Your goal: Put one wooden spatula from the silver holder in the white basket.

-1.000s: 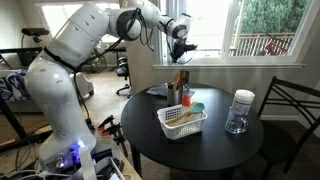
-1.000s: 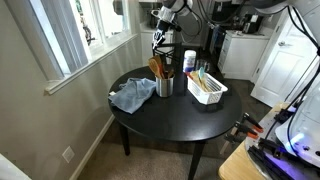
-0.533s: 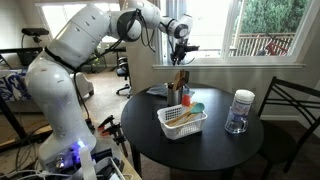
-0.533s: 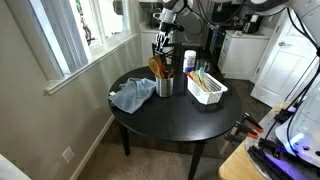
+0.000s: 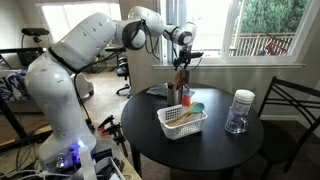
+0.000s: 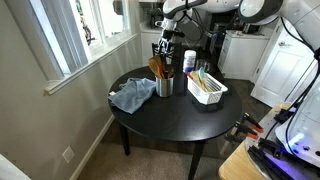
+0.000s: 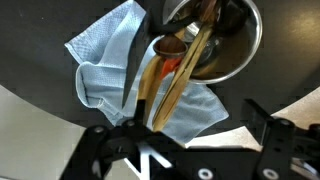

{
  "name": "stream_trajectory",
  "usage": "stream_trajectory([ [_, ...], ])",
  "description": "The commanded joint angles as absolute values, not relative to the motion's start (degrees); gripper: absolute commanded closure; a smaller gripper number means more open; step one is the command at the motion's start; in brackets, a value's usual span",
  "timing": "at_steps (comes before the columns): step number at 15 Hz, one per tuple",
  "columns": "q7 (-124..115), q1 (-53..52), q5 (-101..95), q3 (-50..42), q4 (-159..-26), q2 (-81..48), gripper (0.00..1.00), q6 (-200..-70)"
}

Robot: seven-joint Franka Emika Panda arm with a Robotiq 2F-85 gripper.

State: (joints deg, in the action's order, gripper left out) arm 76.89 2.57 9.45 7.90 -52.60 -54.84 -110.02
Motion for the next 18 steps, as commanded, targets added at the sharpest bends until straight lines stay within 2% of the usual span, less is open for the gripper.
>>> stream_trajectory([
  [1, 78.74, 2.61, 7.58, 8.37, -48.96, -57.44, 0.00, -111.05],
  [4, 79.49, 2.07, 7.80, 7.70, -47.78, -58.40, 0.00, -111.86],
  [5, 79.79, 2.08, 7.92, 7.80, -47.51, -58.67, 0.05, -111.77],
  [7, 81.12, 2.10, 8.13, 8.08, -47.12, -59.14, 0.06, -112.38],
  [10, 84.09, 2.14, 8.38, 8.59, -46.21, -60.23, 0.00, -113.44],
  [14, 87.61, 2.25, 8.69, 9.11, -45.50, -61.31, 0.00, -114.82],
  [15, 88.36, 2.35, 8.90, 9.34, -45.36, -61.52, 0.25, -114.80],
  [16, 89.10, 2.43, 9.06, 9.57, -45.27, -61.62, 0.27, -114.68],
  [18, 89.28, 2.40, 9.15, 9.69, -45.02, -61.64, 0.40, -114.74],
])
